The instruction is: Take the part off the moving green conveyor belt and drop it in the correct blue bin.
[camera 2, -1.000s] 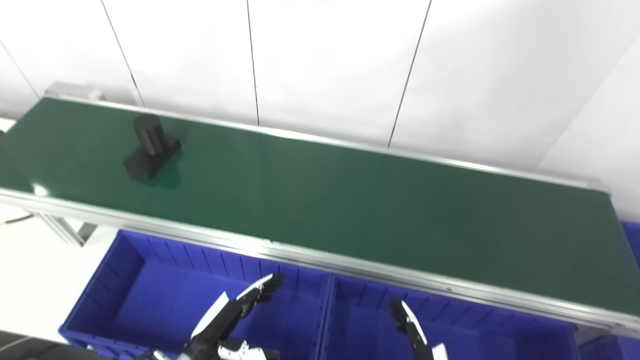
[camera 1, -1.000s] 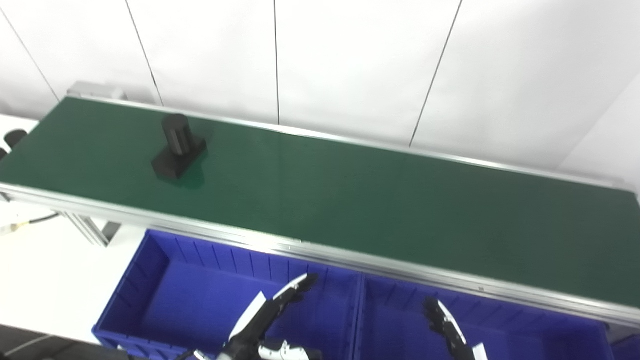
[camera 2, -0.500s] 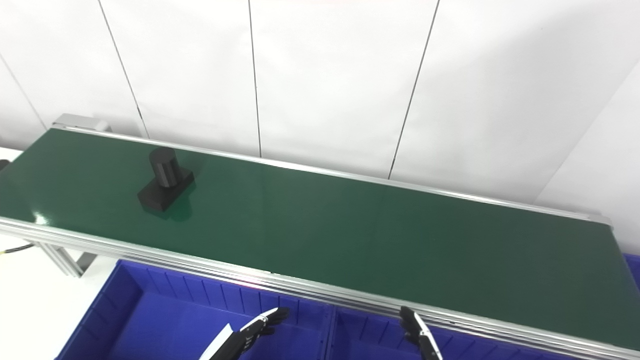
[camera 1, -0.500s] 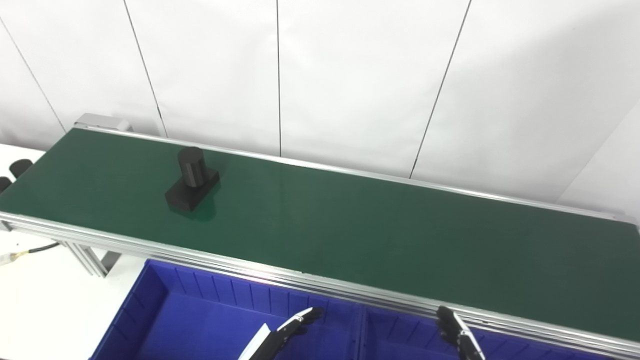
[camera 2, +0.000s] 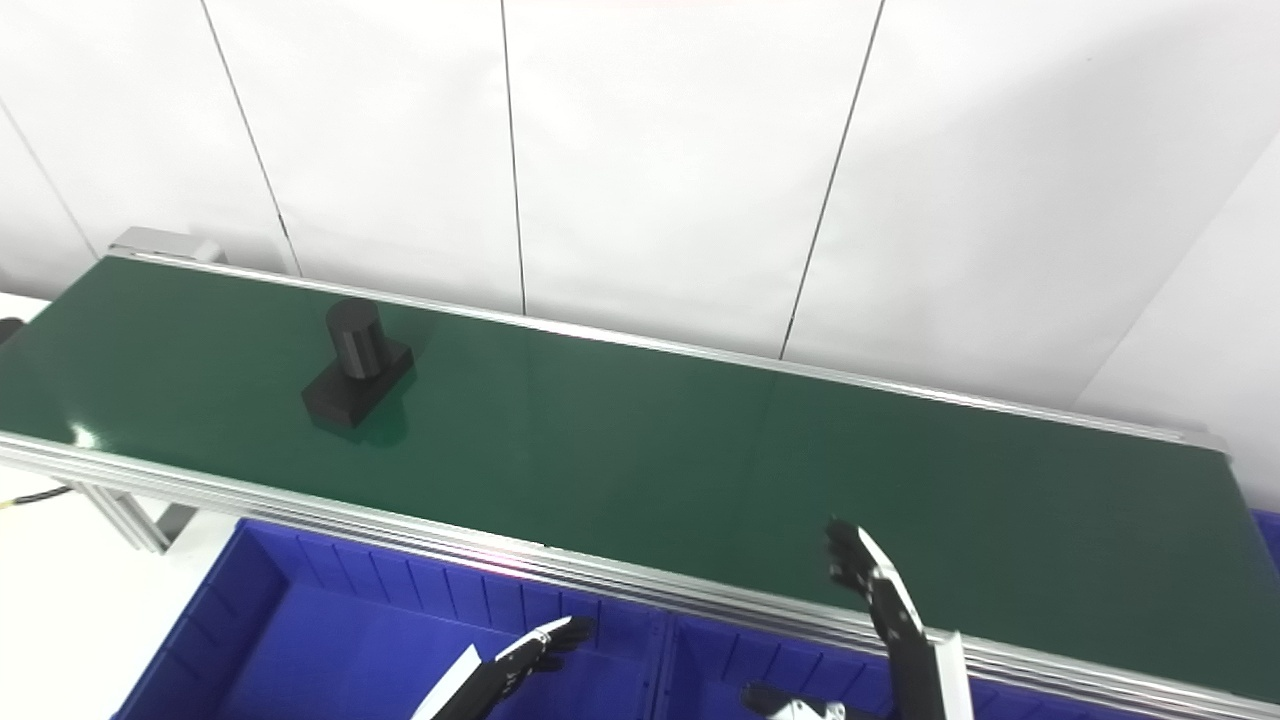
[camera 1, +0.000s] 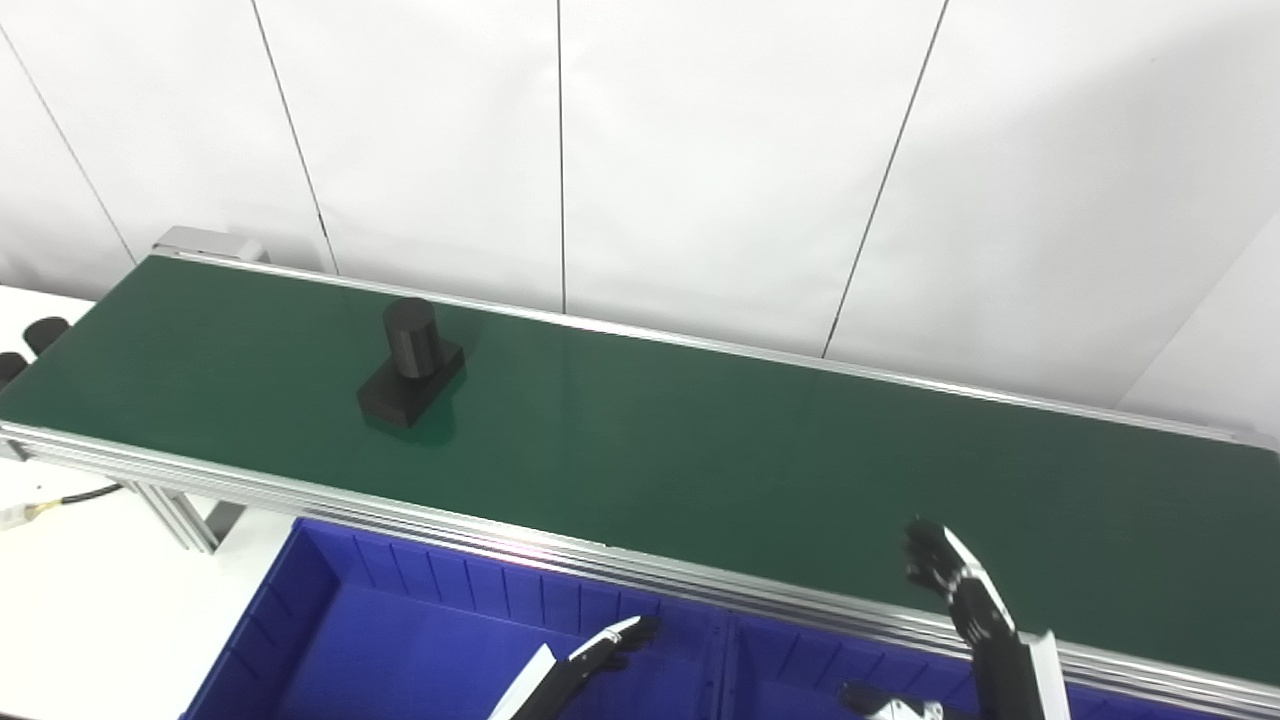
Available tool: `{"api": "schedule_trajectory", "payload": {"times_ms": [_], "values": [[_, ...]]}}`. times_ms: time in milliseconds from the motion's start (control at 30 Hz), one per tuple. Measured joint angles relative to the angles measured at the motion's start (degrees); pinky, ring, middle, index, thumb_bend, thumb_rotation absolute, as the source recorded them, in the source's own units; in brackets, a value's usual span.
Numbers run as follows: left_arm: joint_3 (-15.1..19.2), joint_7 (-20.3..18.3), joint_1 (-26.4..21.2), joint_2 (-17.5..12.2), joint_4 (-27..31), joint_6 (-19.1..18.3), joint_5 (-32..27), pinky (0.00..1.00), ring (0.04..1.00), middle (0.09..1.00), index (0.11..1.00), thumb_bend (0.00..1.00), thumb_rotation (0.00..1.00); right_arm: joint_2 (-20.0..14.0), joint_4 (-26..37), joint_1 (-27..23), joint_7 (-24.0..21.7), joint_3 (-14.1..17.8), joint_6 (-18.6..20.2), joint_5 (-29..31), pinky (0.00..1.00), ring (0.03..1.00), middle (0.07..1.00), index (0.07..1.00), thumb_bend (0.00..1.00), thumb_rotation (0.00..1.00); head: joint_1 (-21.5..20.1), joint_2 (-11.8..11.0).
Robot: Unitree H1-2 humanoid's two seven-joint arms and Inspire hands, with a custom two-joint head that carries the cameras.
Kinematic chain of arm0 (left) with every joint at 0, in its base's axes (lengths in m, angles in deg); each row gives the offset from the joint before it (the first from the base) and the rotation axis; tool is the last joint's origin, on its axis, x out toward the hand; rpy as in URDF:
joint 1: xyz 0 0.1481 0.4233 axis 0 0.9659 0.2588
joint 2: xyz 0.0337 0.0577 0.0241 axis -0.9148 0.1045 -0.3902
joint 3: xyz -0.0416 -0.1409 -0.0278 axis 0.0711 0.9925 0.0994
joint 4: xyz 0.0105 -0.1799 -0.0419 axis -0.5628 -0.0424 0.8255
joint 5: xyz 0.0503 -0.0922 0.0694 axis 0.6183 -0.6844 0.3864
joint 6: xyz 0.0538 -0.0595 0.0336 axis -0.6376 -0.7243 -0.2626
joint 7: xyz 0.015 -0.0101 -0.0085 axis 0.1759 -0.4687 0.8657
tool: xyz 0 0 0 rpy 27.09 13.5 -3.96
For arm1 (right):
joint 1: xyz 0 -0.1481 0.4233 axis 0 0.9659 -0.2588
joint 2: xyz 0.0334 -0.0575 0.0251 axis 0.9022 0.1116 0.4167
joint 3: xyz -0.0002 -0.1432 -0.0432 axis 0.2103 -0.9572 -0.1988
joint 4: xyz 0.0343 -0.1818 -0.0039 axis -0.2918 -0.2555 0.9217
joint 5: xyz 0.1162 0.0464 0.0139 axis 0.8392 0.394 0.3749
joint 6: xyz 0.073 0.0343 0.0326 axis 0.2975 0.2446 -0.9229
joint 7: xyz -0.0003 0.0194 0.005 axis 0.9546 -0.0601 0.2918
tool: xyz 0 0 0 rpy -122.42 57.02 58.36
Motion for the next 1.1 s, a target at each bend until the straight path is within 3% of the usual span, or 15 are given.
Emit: {"api": "schedule_trajectory", "payload": {"times_ms": [167,433,700,833,1100], "values": [[0.03,0.07,0.13,-0.54,0.19,0.0,-0.53,0.89,0.924,0.915,0.895,0.95,0.39,0.65,2.4,-2.03,-2.86,2.63,0.57,-1.53,0.79,0.864,0.874,0.885,0.92,0.48,-0.44,0.35],[-0.02,0.25,0.21,-0.54,0.47,0.0,-0.87,0.88,0.913,0.905,0.885,0.96,0.41,1.4,3.0,-3.57,-6.44,4.52,1.03,-2.99,0.78,0.847,0.868,0.881,0.87,0.45,-0.79,0.62],[0.06,0.25,0.25,-0.55,0.48,0.0,-1.59,0.89,0.917,0.91,0.89,0.93,0.49,2.29,2.48,-5.55,-8.53,4.6,1.07,-4.19,0.78,0.84,0.865,0.881,0.86,0.44,-1.5,0.27],[0.19,0.24,0.47,-0.56,0.48,0.0,-1.79,0.89,0.921,0.914,0.892,0.9,0.47,2.66,1.5,-7.11,-9.38,4.64,1.07,-4.77,0.77,0.841,0.865,0.878,0.86,0.43,-1.58,0.35],[0.44,0.09,0.6,-1.29,0.5,0.0,-2.61,0.88,0.918,0.923,0.906,0.89,0.48,4.43,-1.32,-9.68,-10.4,4.64,1.98,-6.42,0.76,0.829,0.845,0.865,0.86,0.45,-8.42,0.35]]}}
